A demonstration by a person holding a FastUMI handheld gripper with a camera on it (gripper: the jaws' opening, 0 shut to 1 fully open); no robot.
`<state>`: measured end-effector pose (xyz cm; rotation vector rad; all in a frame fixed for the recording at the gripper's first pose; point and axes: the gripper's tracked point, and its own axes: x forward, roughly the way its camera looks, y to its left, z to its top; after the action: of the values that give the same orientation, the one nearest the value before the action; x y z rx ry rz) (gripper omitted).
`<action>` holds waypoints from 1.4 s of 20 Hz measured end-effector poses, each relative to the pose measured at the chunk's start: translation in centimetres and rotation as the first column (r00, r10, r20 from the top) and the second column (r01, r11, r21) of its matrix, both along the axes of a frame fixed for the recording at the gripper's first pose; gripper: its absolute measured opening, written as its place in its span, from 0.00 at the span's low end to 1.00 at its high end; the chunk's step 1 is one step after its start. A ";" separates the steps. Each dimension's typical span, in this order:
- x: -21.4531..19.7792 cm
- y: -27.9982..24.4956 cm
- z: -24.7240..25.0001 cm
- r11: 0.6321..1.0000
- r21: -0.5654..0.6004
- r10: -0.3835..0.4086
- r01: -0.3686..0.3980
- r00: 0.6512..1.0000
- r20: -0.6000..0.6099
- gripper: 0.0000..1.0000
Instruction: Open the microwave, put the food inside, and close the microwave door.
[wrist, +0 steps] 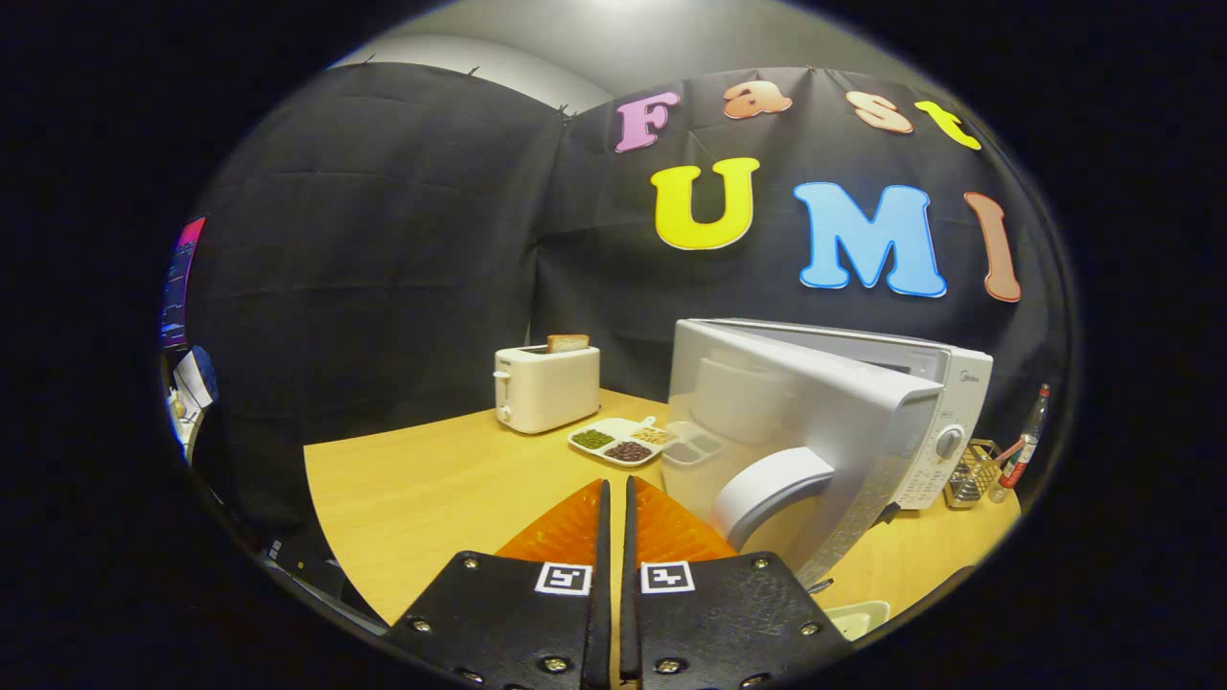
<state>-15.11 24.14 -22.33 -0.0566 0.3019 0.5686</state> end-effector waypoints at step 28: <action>22.9 -17.3 -2.6 0.818 -0.076 -0.564 0.570 0.821 0.094 0.05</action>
<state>7.79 6.80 -24.89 -0.0796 0.2644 -0.0489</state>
